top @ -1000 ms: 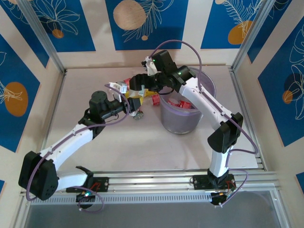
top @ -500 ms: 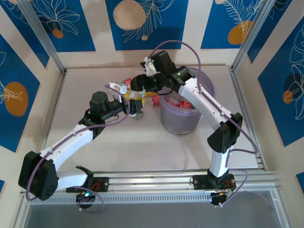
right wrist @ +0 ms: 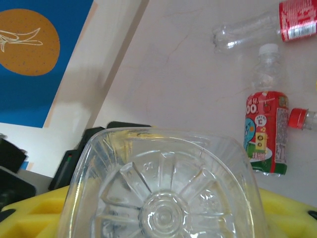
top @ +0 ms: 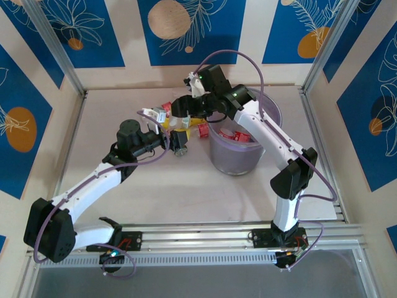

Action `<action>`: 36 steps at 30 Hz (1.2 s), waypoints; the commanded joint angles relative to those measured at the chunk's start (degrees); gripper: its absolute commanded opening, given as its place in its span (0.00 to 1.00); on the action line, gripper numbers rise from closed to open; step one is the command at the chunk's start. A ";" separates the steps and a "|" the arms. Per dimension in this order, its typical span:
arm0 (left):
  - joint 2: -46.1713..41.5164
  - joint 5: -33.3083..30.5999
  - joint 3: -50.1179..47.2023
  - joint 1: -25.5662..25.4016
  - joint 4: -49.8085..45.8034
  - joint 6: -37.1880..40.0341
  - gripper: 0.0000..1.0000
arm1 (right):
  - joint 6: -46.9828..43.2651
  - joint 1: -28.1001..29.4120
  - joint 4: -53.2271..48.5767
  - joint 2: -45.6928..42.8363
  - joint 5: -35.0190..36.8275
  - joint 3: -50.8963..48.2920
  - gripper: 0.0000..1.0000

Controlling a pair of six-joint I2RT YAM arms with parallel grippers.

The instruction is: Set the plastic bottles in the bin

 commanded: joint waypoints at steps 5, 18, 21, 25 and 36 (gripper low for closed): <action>0.90 7.92 -1.07 -0.42 2.36 0.17 1.00 | -7.16 -0.17 -7.42 0.69 9.24 13.11 0.42; 3.48 2.13 -1.65 -0.38 -1.71 0.60 1.00 | -11.98 -9.66 -12.89 -7.59 12.54 17.10 0.39; 6.00 -1.32 -0.15 -0.34 -4.01 -0.25 1.00 | -12.45 -13.57 -14.05 -11.36 13.38 12.70 0.38; 9.29 -8.88 3.30 -0.31 -10.11 -0.96 1.00 | -13.25 -18.84 -15.56 -15.40 14.50 5.84 0.38; 19.02 -23.27 13.16 -0.25 -27.93 -4.51 1.00 | -16.43 -21.71 -20.84 -16.62 23.84 -6.30 0.33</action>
